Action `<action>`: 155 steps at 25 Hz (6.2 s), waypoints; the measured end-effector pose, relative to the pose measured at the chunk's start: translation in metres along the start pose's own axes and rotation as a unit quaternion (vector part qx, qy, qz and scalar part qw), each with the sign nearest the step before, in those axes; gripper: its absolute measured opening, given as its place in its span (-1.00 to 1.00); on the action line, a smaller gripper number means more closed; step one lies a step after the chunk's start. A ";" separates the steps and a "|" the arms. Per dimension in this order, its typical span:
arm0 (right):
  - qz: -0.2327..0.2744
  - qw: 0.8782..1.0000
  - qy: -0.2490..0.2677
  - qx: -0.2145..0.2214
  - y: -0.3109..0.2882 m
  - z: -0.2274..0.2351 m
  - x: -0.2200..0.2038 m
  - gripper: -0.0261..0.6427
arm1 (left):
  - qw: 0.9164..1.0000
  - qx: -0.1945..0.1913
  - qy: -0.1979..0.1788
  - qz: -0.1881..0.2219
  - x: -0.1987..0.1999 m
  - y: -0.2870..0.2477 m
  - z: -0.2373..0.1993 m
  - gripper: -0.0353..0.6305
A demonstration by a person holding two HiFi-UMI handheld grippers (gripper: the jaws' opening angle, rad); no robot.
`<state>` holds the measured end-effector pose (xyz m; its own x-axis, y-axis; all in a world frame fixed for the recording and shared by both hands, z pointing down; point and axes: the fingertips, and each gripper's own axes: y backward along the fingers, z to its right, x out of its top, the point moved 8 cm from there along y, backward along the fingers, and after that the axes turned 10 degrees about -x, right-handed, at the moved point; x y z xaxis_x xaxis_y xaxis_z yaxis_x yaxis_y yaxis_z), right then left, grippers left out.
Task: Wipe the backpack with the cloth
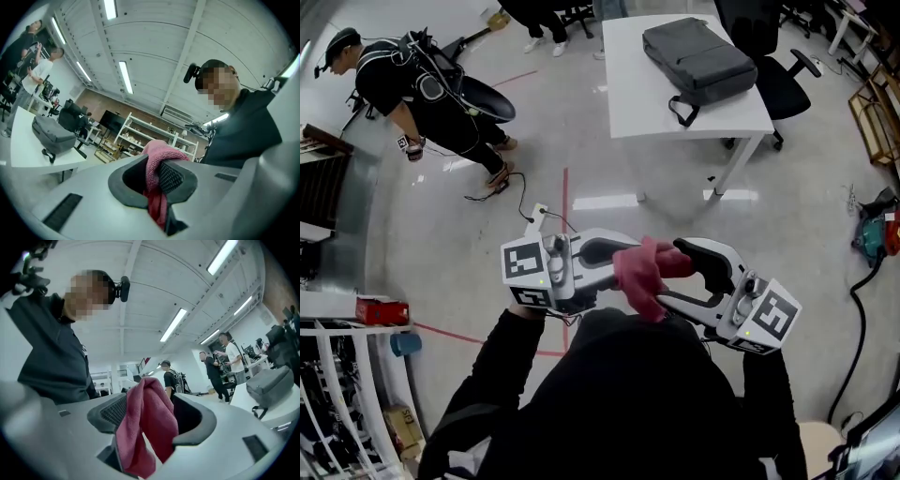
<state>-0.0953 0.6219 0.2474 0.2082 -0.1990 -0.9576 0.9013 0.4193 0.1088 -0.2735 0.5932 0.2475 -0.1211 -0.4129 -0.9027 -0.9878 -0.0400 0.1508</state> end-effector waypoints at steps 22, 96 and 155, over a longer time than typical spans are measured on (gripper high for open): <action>0.029 0.985 -0.026 -0.171 0.131 0.090 -0.020 -0.75 | 0.992 -0.054 0.020 -0.114 -0.020 -0.149 -0.089 -0.67; -0.332 0.933 -0.004 -0.142 -0.138 0.609 -0.132 -0.75 | 0.930 0.323 0.100 -0.146 0.029 -0.101 -0.654 -0.23; -0.134 0.796 -0.044 -0.589 0.020 0.790 0.042 -0.76 | 0.932 0.343 0.107 -0.049 0.046 -0.067 -0.629 -0.26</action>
<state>0.2318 -0.0775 0.4196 0.1402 -0.4608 -0.8764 -0.0530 0.8804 -0.4713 -0.1507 0.0039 0.4490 -0.0779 -0.6131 -0.7862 -0.8324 0.4740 -0.2871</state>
